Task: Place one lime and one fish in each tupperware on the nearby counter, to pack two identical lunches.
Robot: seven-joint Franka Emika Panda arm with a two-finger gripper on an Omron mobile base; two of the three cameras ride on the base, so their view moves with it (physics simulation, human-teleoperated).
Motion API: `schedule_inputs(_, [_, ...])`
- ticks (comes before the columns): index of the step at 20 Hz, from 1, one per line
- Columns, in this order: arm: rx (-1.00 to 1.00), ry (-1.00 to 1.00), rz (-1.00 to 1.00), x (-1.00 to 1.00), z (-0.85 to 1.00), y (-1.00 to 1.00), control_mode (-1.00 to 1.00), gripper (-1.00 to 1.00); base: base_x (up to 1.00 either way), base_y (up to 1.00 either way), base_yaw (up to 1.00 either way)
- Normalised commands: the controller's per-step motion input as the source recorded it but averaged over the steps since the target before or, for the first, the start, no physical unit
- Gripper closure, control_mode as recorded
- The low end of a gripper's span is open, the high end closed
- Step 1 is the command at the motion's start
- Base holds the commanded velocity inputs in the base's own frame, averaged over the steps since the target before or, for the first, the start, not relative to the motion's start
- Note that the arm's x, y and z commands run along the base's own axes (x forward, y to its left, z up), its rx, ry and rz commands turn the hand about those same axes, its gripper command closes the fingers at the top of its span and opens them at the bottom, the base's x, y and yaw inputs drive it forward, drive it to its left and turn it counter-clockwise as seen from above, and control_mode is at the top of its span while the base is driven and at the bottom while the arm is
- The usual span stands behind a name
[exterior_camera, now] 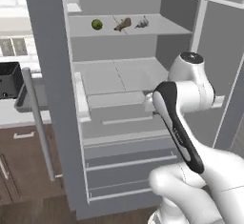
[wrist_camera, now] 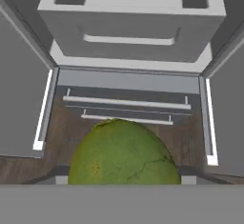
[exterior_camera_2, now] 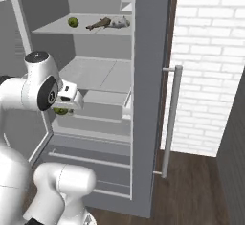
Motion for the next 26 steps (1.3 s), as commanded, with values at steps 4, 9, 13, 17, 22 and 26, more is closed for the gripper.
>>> schedule_inputs(4, [0.0, 0.0, 0.0, 0.0, 0.0, 0.0, 1.0, 1.0, -0.93, 0.94, 0.14])
schedule_inputs(9, [0.0, 0.0, 0.0, 0.0, 0.0, 0.0, 1.0, 1.0, -0.5, 1.0, 0.11])
schedule_inputs(13, [0.0, 0.0, 0.0, 0.0, 0.0, 0.0, 1.0, 1.0, -0.11, 1.0, 0.09])
schedule_inputs(17, [0.0, 0.0, 0.0, 0.0, 0.0, 0.0, 1.0, 1.0, 0.24, 1.0, 0.02])
schedule_inputs(22, [0.0, 0.0, 0.0, 0.0, 0.0, 0.0, 1.0, 1.0, 0.5, 0.98, 0.09])
schedule_inputs(26, [0.0, 0.0, 0.0, 0.0, 0.0, 0.0, 1.0, 1.0, 0.17, 0.93, 0.24])
